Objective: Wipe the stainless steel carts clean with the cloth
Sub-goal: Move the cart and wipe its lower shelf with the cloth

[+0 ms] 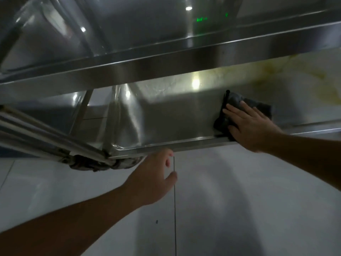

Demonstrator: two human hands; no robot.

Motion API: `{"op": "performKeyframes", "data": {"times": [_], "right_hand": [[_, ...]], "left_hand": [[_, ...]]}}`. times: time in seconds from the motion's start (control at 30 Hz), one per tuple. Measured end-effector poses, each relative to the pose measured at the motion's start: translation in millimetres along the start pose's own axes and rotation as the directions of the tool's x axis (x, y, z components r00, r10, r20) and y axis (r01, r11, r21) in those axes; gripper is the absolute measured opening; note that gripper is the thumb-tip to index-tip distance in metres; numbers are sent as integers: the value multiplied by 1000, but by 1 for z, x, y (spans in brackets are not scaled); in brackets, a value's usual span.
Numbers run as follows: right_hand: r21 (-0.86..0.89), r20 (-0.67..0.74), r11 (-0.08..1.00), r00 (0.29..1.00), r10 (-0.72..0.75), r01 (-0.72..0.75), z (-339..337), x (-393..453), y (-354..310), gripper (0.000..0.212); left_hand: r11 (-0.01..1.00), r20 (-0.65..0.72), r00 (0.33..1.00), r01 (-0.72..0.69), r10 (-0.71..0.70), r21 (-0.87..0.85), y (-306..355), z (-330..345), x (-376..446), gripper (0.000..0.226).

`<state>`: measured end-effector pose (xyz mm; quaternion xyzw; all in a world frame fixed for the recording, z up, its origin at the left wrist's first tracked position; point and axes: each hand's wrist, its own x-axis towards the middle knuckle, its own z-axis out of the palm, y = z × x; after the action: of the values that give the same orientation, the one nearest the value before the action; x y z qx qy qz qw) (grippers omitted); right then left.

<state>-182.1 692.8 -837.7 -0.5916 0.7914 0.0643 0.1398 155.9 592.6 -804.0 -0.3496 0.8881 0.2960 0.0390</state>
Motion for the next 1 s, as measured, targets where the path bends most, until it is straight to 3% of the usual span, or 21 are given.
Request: {"op": "performKeyframes", "data": {"times": [0.07,0.13,0.23,0.33,0.43,0.57,0.67,0.77,0.9,1.0], "right_hand": [[141,-27,986,995,95,-90,2,4,-19,73],[174,-29,983,997,66,-60,0,8,-40,71],[100,-43,987,991,-125,129,-4,13,-53,66],[62,-45,979,981,-191,194,-3,11,-29,66],[158,-114,985,992,-55,72,3,-5,27,65],[200,-171,964,963,211,-175,8,-41,125,74],[249,-172,885,881,441,-394,11,-66,202,78],[297,-87,739,753,652,-605,10,-70,253,76],[387,-42,612,649,759,-690,8,-47,244,75],[364,-74,701,732,678,-613,6,-27,205,71]], "left_hand": [[997,-202,976,-70,77,39,18,0,30,44],[998,-356,933,-29,49,61,38,0,63,40],[997,-451,892,10,25,74,67,12,103,39],[999,-501,866,18,6,42,92,35,130,37],[998,-515,857,40,-6,54,107,56,146,36],[988,-452,891,112,-51,109,109,73,145,51],[982,-418,907,127,-57,141,108,75,144,52],[977,-422,905,129,-47,167,108,73,144,57],[968,-429,902,146,-46,204,111,74,141,66],[963,-432,901,151,-41,223,112,74,140,65]]}}
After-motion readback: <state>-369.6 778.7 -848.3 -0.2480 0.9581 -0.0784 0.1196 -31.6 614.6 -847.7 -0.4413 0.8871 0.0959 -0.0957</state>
